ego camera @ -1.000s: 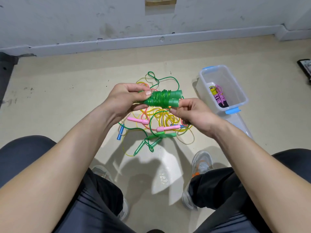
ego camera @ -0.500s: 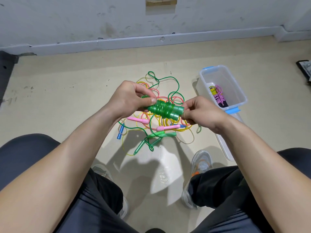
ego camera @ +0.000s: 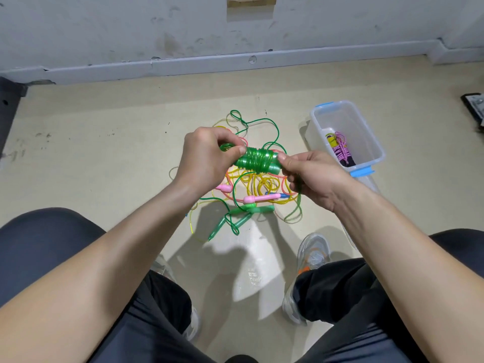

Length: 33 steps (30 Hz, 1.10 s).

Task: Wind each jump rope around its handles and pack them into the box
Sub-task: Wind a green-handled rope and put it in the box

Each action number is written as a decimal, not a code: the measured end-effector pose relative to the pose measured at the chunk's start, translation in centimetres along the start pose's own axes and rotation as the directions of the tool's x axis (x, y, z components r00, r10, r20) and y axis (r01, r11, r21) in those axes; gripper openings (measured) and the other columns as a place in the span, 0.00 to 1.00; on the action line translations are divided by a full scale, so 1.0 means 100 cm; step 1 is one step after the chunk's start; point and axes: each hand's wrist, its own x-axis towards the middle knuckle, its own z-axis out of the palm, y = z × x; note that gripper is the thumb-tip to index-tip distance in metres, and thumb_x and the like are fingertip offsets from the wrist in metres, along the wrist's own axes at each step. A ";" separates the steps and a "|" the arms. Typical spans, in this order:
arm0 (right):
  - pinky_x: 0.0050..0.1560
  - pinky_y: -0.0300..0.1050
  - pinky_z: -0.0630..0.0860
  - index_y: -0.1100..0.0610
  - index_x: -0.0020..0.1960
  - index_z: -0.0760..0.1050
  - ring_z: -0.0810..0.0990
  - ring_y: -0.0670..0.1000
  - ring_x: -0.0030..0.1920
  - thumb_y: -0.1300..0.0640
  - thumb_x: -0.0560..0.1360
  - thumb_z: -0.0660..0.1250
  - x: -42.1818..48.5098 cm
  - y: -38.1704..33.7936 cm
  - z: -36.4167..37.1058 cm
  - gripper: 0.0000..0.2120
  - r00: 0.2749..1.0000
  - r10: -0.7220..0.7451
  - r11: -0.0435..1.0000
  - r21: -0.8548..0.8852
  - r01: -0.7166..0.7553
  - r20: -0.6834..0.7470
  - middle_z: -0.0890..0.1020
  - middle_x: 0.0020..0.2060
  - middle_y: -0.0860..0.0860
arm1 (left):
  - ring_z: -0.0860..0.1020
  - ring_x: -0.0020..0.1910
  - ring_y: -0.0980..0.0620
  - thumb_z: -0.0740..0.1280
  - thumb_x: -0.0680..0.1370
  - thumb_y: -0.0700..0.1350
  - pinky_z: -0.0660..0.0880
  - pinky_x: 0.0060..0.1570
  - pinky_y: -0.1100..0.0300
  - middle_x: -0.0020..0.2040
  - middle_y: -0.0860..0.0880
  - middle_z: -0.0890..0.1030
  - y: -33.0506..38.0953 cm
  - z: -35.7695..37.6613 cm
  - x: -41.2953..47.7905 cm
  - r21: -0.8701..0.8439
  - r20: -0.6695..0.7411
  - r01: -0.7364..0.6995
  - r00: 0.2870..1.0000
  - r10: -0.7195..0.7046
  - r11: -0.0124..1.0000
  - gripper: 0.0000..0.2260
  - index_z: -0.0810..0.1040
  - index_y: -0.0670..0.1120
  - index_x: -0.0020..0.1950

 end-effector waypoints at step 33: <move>0.26 0.27 0.64 0.63 0.40 0.80 0.72 0.30 0.24 0.55 0.81 0.66 -0.009 0.016 0.033 0.15 0.887 -0.434 0.658 -0.728 0.193 -0.158 0.73 0.27 0.49 | 0.83 0.29 0.48 0.81 0.67 0.52 0.82 0.38 0.53 0.38 0.47 0.85 -0.018 0.044 -0.021 -0.048 0.042 0.269 0.963 -0.267 0.962 0.20 0.82 0.46 0.53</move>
